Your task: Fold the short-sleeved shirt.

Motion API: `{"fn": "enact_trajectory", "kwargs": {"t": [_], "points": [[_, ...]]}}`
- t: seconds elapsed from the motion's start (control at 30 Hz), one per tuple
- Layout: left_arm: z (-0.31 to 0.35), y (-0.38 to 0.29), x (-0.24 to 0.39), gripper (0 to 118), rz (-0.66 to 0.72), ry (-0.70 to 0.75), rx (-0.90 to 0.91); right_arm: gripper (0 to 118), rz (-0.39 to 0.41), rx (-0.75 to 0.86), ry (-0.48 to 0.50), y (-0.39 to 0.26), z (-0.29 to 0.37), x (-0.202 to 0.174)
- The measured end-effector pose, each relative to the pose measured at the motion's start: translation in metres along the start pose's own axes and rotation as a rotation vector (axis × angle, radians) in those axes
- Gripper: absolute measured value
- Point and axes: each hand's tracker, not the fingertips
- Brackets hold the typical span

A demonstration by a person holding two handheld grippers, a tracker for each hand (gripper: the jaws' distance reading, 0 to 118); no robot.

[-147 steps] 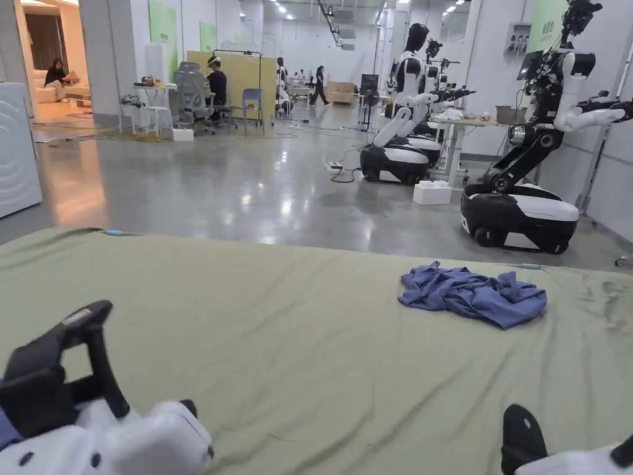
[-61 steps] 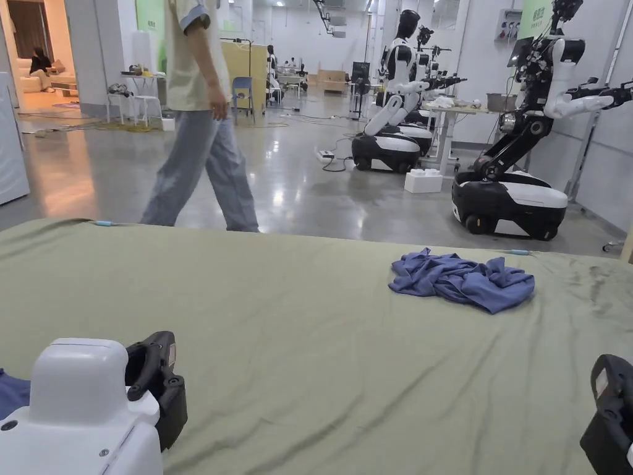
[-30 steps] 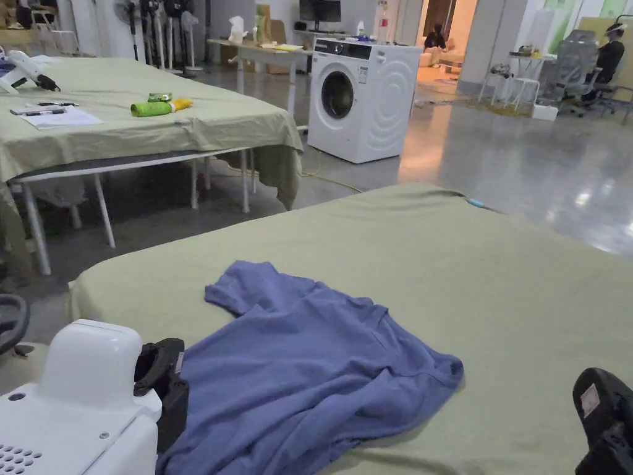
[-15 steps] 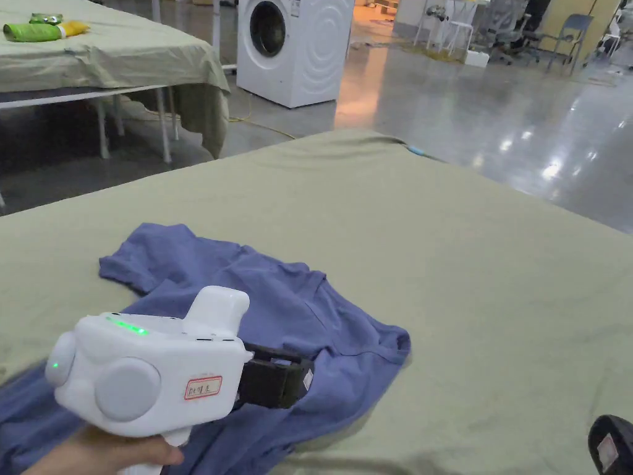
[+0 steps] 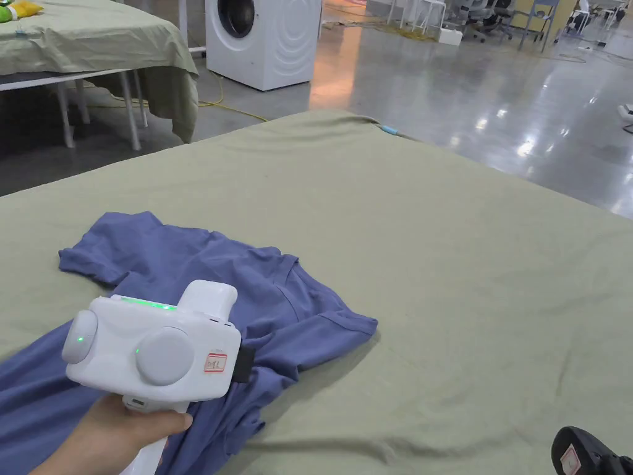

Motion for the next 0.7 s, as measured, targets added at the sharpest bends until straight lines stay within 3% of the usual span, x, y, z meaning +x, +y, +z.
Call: {"fn": "enact_trajectory", "kwargs": {"t": [0.1, 0.27, 0.37, 0.47, 0.57, 0.7], "points": [[0.001, 0.001, -0.001, 7, 0.024, -0.004, 0.012, 2, -0.018, 0.015, -0.025, 0.000, 0.009, 0.008], [0.020, -0.001, -0.001, 7, 0.270, -0.251, 0.101, 2, -0.056, 0.039, -0.077, 0.006, 0.034, 0.026], [0.034, 0.004, 0.019, 7, 0.260, -0.258, 0.157, 2, -0.060, 0.046, -0.141, 0.007, 0.056, 0.041], [0.048, 0.010, 0.054, 7, 0.290, -0.417, 0.199, 2, -0.082, 0.064, -0.218, 0.005, 0.082, 0.059], [0.056, 0.012, 0.114, 7, 0.174, -0.456, 0.203, 2, -0.120, 0.090, -0.296, 0.002, 0.111, 0.077], [0.057, 0.004, 0.206, 7, 0.135, -0.680, 0.165, 2, -0.167, 0.129, -0.393, -0.003, 0.161, 0.103]]}}
